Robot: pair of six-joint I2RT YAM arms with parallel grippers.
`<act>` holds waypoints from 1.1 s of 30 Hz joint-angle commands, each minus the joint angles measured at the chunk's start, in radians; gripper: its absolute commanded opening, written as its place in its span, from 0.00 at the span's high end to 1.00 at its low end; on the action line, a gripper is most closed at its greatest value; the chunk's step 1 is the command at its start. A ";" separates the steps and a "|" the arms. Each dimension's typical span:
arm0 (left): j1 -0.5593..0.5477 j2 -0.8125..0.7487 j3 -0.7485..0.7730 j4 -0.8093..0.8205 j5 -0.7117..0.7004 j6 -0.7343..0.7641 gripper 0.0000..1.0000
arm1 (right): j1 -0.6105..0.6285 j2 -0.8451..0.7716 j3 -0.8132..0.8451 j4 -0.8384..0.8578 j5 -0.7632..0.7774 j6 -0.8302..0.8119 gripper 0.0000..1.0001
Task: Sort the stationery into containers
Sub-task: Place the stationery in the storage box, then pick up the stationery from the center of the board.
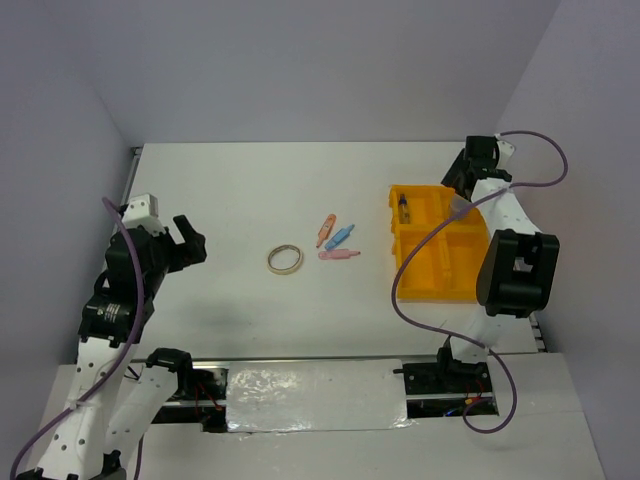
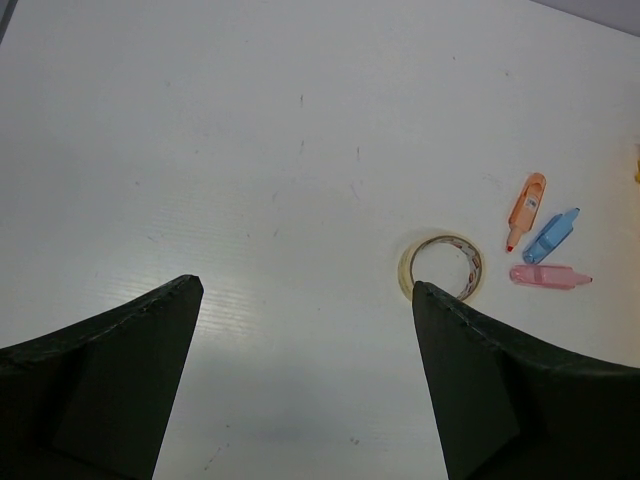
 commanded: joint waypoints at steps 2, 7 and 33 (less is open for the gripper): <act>0.007 0.010 0.017 0.024 0.015 0.016 0.01 | -0.006 -0.034 0.041 0.054 -0.047 0.012 0.00; 0.007 0.011 0.015 0.027 0.015 0.016 0.01 | 0.014 -0.073 0.053 0.014 -0.062 -0.008 0.00; 0.008 0.046 0.030 -0.017 -0.092 -0.013 0.01 | 1.110 0.307 0.245 0.012 -0.160 -0.267 0.50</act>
